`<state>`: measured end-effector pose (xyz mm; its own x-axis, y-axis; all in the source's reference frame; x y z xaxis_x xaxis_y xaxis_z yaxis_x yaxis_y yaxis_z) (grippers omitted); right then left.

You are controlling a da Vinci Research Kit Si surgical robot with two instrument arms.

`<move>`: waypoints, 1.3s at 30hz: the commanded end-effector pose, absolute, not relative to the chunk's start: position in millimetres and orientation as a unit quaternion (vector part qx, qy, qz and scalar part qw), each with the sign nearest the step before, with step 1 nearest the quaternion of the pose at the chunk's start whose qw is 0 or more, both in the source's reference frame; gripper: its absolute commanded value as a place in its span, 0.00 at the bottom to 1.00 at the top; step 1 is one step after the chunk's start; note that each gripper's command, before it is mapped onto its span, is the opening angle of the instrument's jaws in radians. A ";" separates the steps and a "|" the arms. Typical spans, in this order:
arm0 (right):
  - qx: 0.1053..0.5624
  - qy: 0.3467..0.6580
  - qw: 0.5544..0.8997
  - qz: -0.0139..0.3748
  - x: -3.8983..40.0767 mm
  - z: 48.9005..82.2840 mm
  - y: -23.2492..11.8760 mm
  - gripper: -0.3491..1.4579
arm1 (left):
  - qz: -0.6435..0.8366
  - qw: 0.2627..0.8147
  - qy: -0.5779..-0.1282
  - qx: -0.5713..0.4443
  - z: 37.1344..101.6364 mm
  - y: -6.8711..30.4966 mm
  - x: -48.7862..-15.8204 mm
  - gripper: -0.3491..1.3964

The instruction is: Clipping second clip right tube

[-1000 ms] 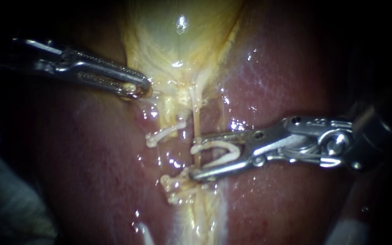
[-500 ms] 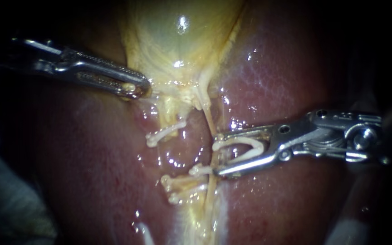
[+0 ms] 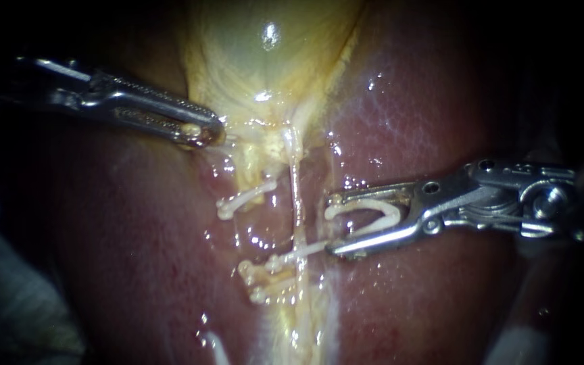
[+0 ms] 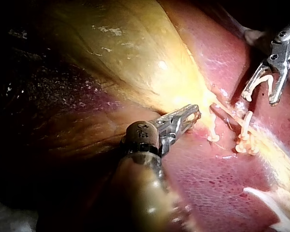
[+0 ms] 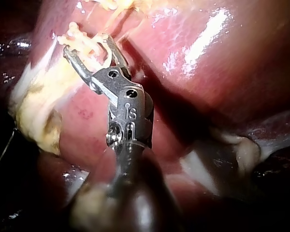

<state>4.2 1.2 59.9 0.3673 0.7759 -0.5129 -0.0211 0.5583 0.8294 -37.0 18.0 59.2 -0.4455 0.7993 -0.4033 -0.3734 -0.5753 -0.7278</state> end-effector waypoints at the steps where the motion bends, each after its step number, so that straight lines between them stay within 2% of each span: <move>1: 0.384 0.490 0.733 0.274 4.5 60.2 1.1 0.45 | 0.802 0.365 -0.281 -0.379 59.2 18.0 -37.0 0.00; 14: 0.393 0.440 0.746 0.309 5.8 64.6 1.0 0.45 | 0.803 0.363 -0.280 -0.380 59.2 18.0 -37.0 0.00; 18: 0.395 0.435 0.744 0.318 6.4 65.3 0.6 0.45 | 0.803 0.363 -0.280 -0.380 59.2 18.0 -37.0 0.00; 26: 0.391 0.437 0.745 0.319 8.6 65.9 -0.4 0.45 | 0.803 0.363 -0.280 -0.380 59.2 17.9 -37.0 0.00; 39: 0.419 0.470 0.707 0.322 11.4 64.6 -1.8 0.47 | 0.803 0.363 -0.279 -0.380 59.3 17.9 -37.1 0.00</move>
<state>11.5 -2.0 64.4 0.3450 0.8527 -0.3923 -0.0511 0.4344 0.8993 -37.1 17.9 59.2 -0.4472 0.7960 -0.4079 -0.3713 -0.5801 -0.7250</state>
